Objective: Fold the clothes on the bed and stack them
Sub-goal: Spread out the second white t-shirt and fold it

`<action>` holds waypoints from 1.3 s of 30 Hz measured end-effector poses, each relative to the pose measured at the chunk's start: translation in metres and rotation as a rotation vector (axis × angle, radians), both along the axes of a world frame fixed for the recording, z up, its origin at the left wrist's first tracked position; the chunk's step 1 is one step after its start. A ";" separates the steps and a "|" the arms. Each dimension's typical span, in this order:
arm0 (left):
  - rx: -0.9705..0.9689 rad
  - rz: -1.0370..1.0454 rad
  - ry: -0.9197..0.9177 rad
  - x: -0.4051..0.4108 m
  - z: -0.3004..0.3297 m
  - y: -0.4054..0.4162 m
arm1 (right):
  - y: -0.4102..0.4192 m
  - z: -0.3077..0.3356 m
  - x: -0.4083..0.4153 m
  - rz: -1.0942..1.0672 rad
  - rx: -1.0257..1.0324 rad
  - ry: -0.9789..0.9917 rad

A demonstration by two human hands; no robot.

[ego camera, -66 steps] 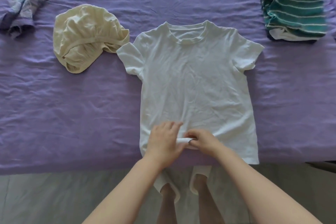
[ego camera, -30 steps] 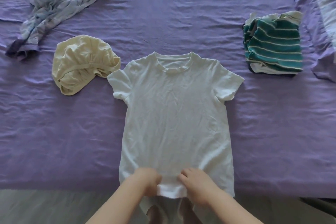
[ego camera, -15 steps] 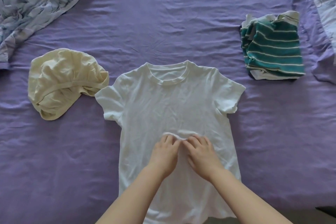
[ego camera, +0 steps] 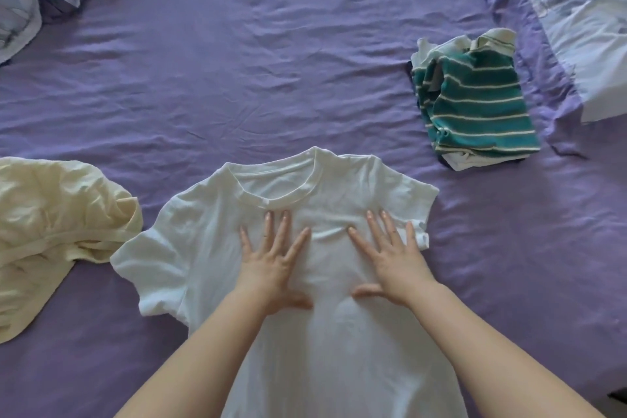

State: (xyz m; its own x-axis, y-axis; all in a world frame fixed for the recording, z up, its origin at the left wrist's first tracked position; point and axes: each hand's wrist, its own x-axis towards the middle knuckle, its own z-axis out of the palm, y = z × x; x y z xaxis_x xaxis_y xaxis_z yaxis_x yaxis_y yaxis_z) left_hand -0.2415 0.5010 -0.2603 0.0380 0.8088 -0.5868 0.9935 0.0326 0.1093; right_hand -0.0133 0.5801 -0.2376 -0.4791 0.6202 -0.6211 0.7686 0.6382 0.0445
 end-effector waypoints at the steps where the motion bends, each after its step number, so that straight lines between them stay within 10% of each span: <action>1: -0.008 -0.003 0.003 -0.001 -0.001 0.000 | 0.001 -0.001 0.001 -0.002 -0.019 0.008; 10: -0.134 0.087 0.028 0.015 0.022 0.019 | 0.032 0.013 0.005 -0.039 -0.074 0.236; 21: 0.454 0.314 -0.347 0.172 0.045 0.071 | 0.125 0.010 0.038 -0.018 0.202 0.156; 29: -0.027 1.502 -1.148 0.115 0.050 0.126 | 0.107 0.053 0.006 -0.414 -0.077 0.697; 33: -0.235 1.347 -1.042 0.067 0.051 0.133 | 0.059 0.058 -0.017 -0.440 -0.373 0.958; 39: -0.052 0.877 -0.687 0.072 0.039 0.147 | 0.009 0.034 0.012 -0.275 0.030 0.654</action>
